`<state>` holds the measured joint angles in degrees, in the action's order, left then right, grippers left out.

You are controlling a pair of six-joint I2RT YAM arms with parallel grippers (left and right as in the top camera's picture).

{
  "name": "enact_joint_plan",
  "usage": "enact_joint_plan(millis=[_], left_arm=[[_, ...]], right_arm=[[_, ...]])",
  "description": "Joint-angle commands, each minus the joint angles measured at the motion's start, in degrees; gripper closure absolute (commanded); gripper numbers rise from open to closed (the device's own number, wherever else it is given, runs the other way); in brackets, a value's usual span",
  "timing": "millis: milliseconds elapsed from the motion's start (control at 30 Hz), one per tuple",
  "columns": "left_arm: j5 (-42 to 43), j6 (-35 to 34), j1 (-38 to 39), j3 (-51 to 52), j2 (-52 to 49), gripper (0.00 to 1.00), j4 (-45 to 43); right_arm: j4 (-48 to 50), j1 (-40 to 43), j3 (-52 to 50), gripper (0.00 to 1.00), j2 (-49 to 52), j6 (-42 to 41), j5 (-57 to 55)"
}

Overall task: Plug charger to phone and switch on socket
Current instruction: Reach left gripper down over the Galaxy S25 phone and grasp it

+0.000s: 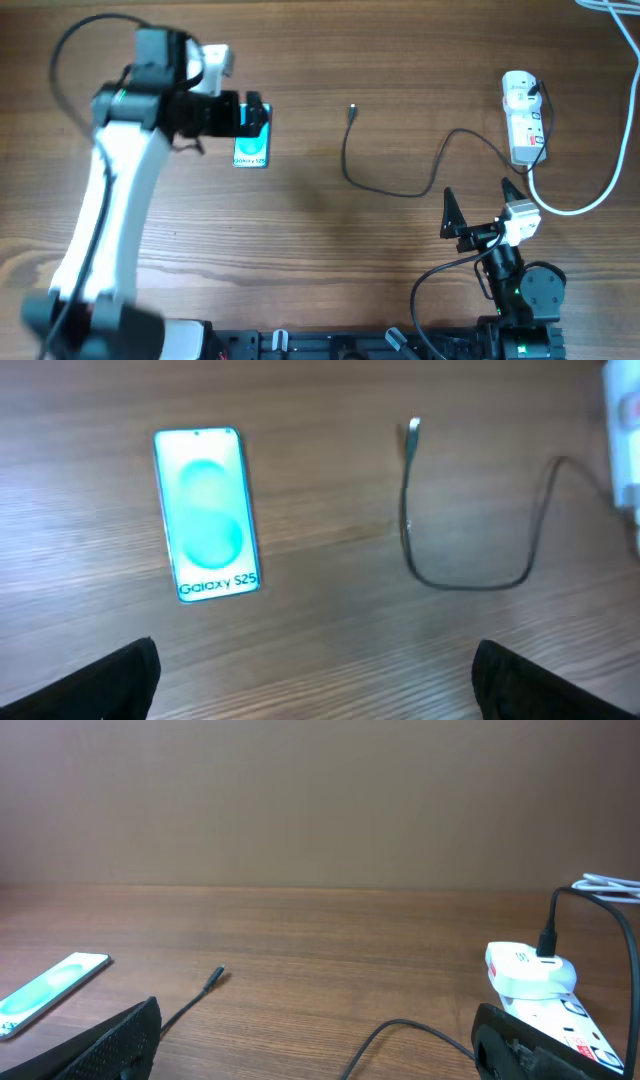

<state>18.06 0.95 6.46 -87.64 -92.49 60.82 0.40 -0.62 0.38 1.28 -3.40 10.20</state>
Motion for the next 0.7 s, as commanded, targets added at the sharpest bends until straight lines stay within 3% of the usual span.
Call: enact_joint_plan(millis=[0, 267, 433, 667], left_arm=[[0.5, -0.1, 2.4, -2.2, -7.9, 0.0, 0.0], [4.6, -0.2, 3.5, -2.2, -14.3, 0.0, -5.8], [-8.9, -14.1, 6.0, -2.2, -14.9, 0.01, -8.4], [-12.9, -18.4, 7.8, -2.2, -19.3, 0.03, -9.0]], right_arm=[[0.3, -0.2, -0.1, 0.0, -0.2, 0.0, -0.8], [0.3, -0.2, -0.1, 0.0, -0.2, 0.0, -0.8], [0.3, -0.2, -0.1, 0.0, -0.2, 0.0, -0.8], [0.3, -0.2, -0.1, 0.0, -0.2, 0.0, -0.8]])
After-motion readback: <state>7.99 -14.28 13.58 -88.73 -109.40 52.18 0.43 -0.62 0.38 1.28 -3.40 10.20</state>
